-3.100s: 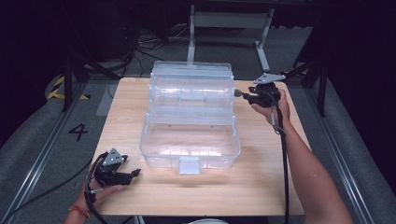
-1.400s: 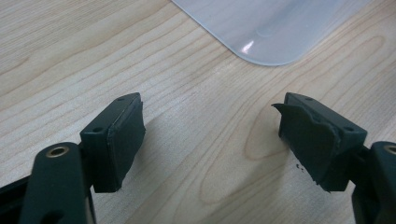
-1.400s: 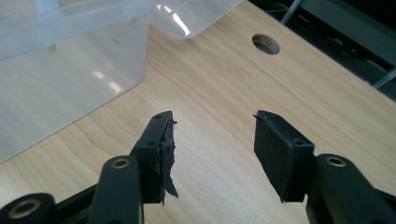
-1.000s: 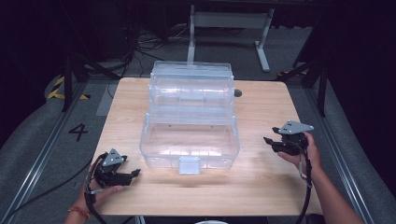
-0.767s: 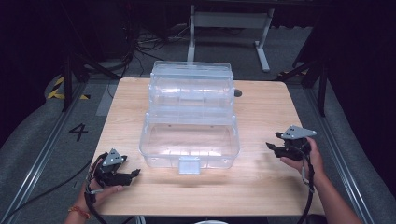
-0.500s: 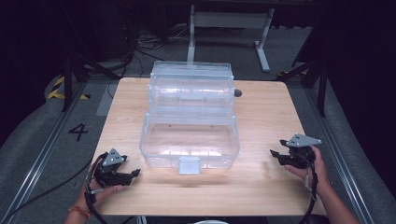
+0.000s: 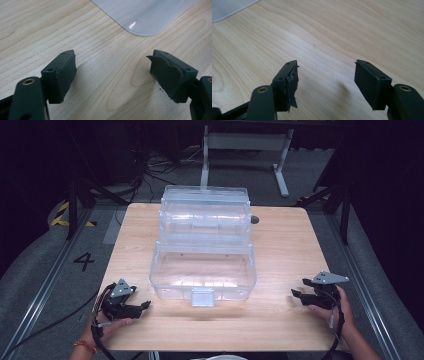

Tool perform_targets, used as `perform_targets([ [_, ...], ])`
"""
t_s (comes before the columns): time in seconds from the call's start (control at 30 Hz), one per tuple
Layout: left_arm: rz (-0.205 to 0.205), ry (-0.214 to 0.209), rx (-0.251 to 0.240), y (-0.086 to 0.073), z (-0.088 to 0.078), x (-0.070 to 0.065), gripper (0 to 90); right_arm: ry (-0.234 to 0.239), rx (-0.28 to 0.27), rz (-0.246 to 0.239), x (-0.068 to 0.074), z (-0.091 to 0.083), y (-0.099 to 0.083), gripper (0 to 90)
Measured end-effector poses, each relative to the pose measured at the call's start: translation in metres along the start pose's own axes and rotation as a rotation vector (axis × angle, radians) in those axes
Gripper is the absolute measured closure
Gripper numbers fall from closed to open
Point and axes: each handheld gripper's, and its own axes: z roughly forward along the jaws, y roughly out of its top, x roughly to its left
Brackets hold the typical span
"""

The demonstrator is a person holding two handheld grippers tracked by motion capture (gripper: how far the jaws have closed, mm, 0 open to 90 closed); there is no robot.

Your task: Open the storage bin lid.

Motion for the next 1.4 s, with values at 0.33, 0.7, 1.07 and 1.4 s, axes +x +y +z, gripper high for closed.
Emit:
perform_targets([
  [0.33, -0.002, 0.001, -0.002, 0.001, 0.001, 0.000, 21.2, 0.050, -0.021, 0.054, -0.003, 0.003, -0.015, 27.6],
  [0.7, 0.000, -0.006, 0.000, 0.000, 0.000, 0.000, 21.0, 0.056, -0.020, 0.048, -0.003, 0.004, -0.014, 26.0],
  [1.07, 0.001, -0.006, 0.001, 0.000, 0.000, 0.000, 20.9, 0.062, -0.018, 0.042, -0.004, 0.004, -0.014, 24.7],
  [1.4, -0.001, -0.003, 0.001, 0.001, 0.001, 0.001, 18.5, 0.052, -0.011, 0.049, -0.004, 0.005, -0.014, 20.3],
])
